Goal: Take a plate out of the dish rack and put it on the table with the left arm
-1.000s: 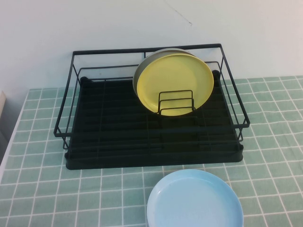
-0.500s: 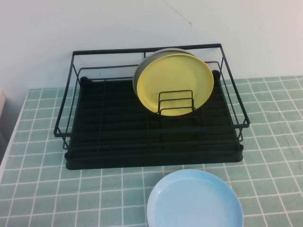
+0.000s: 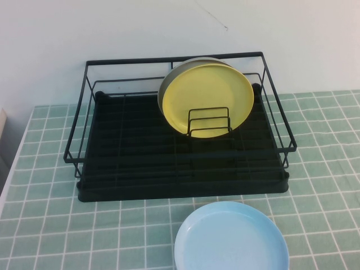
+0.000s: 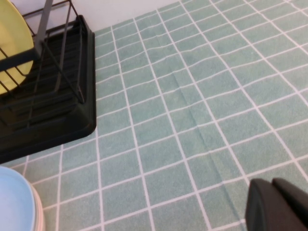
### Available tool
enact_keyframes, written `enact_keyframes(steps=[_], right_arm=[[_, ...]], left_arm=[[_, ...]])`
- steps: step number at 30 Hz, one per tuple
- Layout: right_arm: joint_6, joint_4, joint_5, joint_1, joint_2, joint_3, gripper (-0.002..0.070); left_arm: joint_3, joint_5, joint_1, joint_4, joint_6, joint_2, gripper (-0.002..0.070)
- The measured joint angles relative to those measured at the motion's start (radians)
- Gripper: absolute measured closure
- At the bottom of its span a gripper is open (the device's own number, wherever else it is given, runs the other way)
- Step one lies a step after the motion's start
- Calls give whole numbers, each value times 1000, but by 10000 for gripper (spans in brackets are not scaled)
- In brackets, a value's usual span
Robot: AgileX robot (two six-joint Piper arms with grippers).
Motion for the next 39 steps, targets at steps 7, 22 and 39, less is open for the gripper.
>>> enact_keyframes(steps=[7,22,39], right_arm=[[0,0,0,0,0,0,678],[0,0,0,0,0,0,678],[0,0,0,0,0,0,678]], left_arm=[[-104,-89,0,2,-179,-2,678],[-821,830,0,330,-165,400,678],[-896,1006,-132,129,-180,845,678]])
